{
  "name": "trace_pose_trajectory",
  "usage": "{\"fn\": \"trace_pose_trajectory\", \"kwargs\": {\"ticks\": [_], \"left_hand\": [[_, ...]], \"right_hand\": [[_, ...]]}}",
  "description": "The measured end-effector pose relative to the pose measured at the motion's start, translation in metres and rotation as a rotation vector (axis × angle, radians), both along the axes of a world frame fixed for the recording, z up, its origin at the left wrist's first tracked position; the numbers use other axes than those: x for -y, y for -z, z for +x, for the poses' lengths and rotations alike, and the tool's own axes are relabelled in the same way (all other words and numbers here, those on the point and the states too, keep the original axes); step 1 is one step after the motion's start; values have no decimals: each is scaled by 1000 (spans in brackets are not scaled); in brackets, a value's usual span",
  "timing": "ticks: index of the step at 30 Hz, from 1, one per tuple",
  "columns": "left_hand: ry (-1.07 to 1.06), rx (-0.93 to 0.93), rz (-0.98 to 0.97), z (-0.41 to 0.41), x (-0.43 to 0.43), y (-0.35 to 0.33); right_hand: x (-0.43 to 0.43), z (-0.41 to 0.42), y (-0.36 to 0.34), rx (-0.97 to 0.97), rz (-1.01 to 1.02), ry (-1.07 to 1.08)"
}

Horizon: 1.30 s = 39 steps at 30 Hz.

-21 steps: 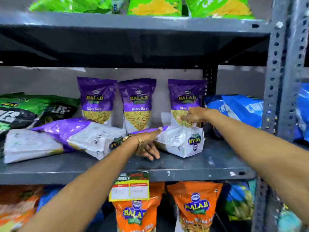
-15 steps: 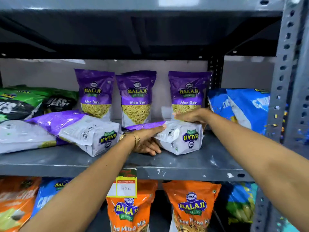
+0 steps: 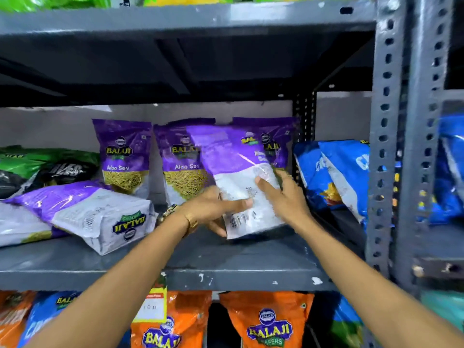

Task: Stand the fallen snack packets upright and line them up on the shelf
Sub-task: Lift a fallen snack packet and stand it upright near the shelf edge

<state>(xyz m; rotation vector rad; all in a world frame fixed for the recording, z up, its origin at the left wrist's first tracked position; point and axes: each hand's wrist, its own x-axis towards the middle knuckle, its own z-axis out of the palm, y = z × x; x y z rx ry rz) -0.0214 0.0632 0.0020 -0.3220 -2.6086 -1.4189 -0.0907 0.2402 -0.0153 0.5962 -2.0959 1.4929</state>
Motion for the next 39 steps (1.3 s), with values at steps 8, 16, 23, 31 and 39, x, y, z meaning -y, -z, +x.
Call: {"fn": "trace_pose_trajectory", "kwargs": {"ticks": [8,16,23,31,39], "left_hand": [[-8,-190,-38,-66,-17,-1],[-153,-192,-189,-122,-1,23],[-172,-264,-309,-121,7,41],[-349,-488,-226,-115,2,42],[-20,-163,306,-106,-10,39]], "right_hand": [[1,-11,-15,122,-260,62],[-3,-37,-8,167,-214,67],[0,-71,14,316,-365,-126],[-5,-54,9,327,-533,72],[-16,-47,13,16,-526,148]]}}
